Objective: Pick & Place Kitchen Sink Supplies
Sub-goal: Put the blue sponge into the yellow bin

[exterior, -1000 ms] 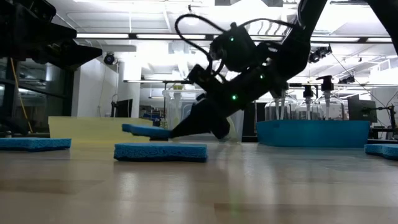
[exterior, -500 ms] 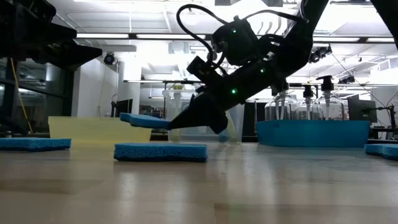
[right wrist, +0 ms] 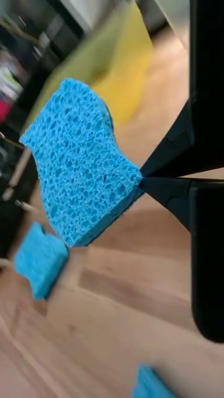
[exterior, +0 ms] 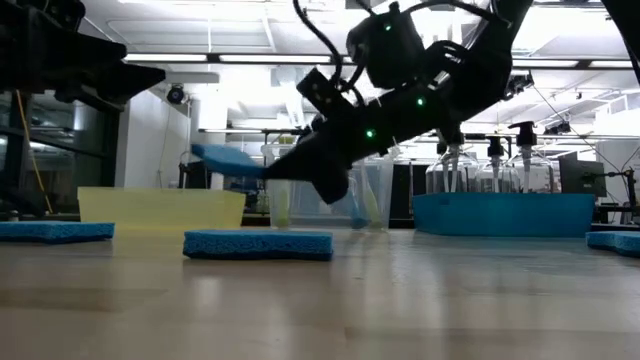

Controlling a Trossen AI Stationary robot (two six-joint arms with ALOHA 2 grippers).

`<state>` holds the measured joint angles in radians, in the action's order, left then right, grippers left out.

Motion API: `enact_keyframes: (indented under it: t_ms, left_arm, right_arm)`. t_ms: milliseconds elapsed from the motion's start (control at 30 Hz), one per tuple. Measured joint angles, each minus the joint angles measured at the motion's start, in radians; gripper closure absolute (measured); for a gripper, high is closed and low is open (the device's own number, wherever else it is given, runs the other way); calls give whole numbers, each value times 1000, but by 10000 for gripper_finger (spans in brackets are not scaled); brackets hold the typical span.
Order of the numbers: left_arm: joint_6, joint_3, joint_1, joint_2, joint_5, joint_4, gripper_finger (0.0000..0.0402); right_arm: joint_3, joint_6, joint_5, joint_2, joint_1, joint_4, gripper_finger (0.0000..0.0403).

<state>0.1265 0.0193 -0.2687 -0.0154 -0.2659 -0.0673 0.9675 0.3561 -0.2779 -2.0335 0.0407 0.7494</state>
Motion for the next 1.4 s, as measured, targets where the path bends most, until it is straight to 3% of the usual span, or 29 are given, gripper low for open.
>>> enact_keyframes:
  t_ms: [200, 500, 700, 933, 1400]
  left_arm:
    - [0, 0, 0, 0, 1, -1, 20]
    - [-3, 0, 0, 0, -3, -4, 20]
    - [-26, 0, 0, 0, -102, -34, 20]
    - [-30, 0, 0, 0, -133, -63, 20]
    - [-135, 0, 0, 0, 44, -50, 20]
  right_arm:
    - [0, 125, -113, 0, 22, 101, 403]
    - [0, 207, -120, 0, 22, 210, 403]
    - [0, 246, -117, 0, 22, 252, 403]
    - [0, 255, -136, 0, 21, 258, 403]
    - [0, 253, -136, 1, 21, 258, 403]
